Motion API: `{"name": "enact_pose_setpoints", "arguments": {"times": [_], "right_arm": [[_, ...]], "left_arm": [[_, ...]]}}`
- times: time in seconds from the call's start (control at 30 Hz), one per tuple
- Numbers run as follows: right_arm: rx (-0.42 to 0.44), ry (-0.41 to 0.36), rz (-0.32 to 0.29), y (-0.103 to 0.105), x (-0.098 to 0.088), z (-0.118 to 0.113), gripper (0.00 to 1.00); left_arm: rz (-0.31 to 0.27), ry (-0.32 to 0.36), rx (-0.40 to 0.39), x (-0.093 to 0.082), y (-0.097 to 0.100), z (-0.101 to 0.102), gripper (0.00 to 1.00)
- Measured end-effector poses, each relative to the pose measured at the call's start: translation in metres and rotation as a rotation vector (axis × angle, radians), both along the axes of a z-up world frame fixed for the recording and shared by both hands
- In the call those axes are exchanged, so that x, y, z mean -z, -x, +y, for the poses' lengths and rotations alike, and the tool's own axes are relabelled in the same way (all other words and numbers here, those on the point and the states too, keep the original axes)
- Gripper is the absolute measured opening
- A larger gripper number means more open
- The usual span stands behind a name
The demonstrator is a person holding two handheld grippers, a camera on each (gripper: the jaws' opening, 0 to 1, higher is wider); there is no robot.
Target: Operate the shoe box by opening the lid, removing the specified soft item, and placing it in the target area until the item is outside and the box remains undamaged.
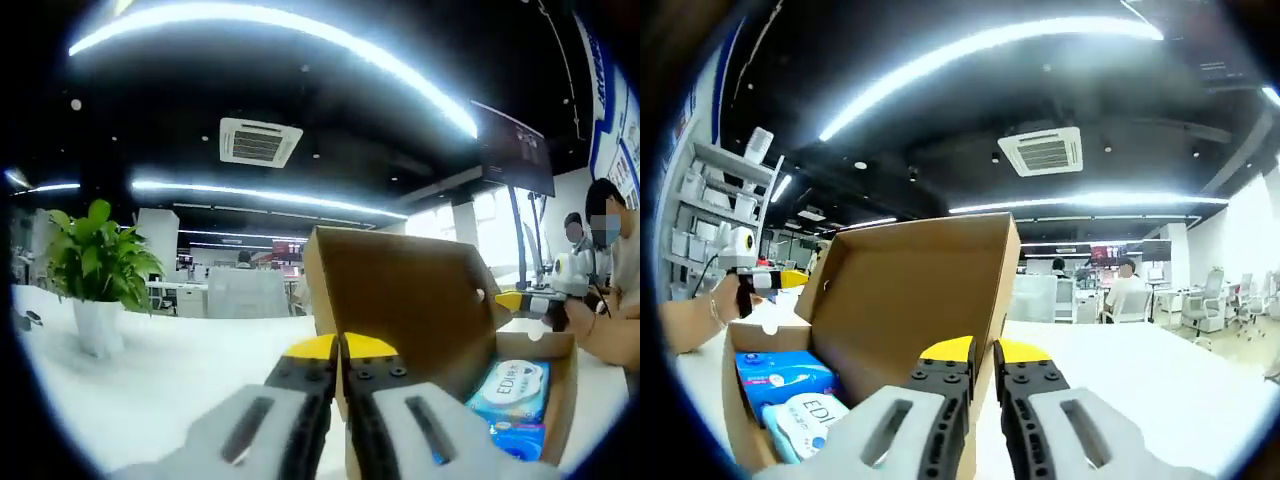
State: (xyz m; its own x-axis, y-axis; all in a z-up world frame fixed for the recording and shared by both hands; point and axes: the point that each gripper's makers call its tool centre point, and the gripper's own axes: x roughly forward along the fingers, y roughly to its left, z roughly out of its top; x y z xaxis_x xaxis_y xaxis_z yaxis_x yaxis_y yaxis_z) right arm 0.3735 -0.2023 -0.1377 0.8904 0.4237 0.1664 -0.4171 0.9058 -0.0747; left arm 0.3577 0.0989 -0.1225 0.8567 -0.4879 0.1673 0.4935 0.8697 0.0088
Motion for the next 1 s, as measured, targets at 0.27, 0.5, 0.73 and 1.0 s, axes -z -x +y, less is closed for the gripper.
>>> {"name": "enact_pose_setpoints", "arguments": {"times": [0.27,0.5,0.73,1.0], "right_arm": [[0.038,0.068,-0.018,0.000,0.001,-0.002,0.08],[0.071,0.072,-0.010,-0.001,0.002,-0.010,0.07],[0.075,0.022,0.027,-0.004,0.006,-0.018,0.07],[0.074,0.004,0.034,-0.004,0.007,-0.018,0.07]], "left_arm": [[0.015,-0.023,-0.019,0.006,-0.005,0.004,0.03],[0.010,-0.014,-0.020,0.003,-0.003,0.008,0.03],[0.014,-0.001,-0.017,0.003,-0.002,0.010,0.03],[0.015,-0.008,-0.013,0.004,-0.001,0.008,0.03]]}}
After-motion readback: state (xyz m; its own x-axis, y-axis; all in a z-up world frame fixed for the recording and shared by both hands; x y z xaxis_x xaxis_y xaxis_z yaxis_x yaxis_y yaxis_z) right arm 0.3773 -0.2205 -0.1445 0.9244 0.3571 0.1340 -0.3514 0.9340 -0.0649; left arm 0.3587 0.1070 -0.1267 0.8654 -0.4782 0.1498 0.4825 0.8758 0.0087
